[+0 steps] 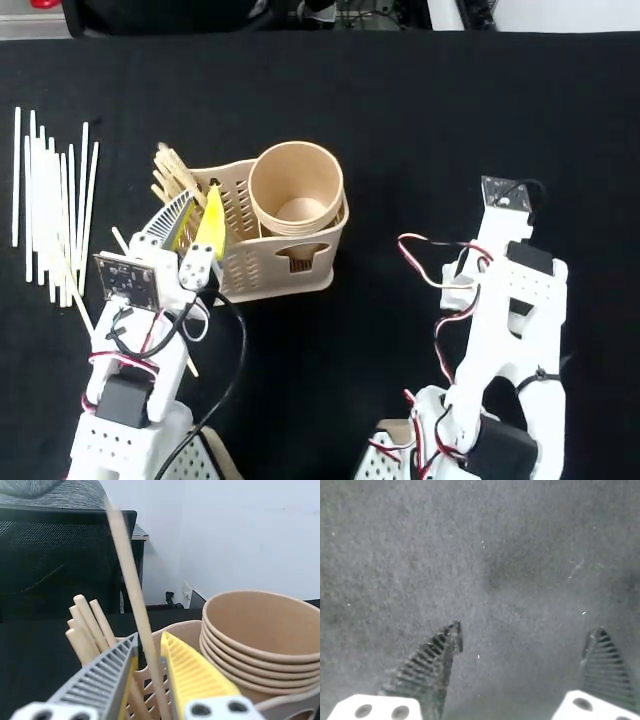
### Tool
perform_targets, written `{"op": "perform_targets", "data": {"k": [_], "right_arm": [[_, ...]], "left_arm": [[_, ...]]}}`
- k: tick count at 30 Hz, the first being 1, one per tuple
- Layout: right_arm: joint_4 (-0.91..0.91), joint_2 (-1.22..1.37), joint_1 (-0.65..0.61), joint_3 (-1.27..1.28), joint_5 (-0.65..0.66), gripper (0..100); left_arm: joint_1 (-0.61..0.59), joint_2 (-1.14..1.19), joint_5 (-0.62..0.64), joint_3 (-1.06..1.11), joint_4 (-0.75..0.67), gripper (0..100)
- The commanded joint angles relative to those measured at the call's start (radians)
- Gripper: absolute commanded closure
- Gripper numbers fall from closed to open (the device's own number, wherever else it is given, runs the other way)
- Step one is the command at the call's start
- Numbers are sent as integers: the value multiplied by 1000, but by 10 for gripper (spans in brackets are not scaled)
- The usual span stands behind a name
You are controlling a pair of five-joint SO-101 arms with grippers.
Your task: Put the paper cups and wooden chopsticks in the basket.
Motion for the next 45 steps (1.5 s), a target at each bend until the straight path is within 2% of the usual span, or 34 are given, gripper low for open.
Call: {"op": "perform_targets", "data": {"k": [1,5,7,9,11,15,19,21,23,27,29,32,35,45], "right_arm": [[-14,-24,12,-4,6,616],[-14,-24,12,-4,6,616],[-15,-24,12,-5,6,616],[-15,-24,12,-7,6,616],[-15,-24,12,-7,6,616],[-15,-24,12,-4,0,616],[-15,-24,12,-2,-3,616],[-15,-22,12,2,-3,616],[-15,-22,11,18,-3,616],[-17,-22,8,54,-3,616],[-20,-22,9,67,-3,616],[-61,-22,6,88,-3,616],[-89,-22,5,111,-3,616],[-166,-24,5,196,-3,616]], "left_arm": [[-18,-15,5,-30,15,906],[-21,-15,44,-294,288,866],[-59,-14,69,-479,442,851],[-171,-6,49,-671,578,849],[-358,2,38,-808,692,847],[-700,138,31,-829,832,844],[-825,425,-78,-676,905,844],[-849,583,-130,-598,872,844],[-875,721,-161,-550,778,844],[-986,977,-173,-553,565,844],[-1010,1077,-212,-573,511,844],[-964,1217,-278,-595,456,846],[-898,1320,-278,-590,367,848],[-880,1413,-192,-584,203,849]]}}
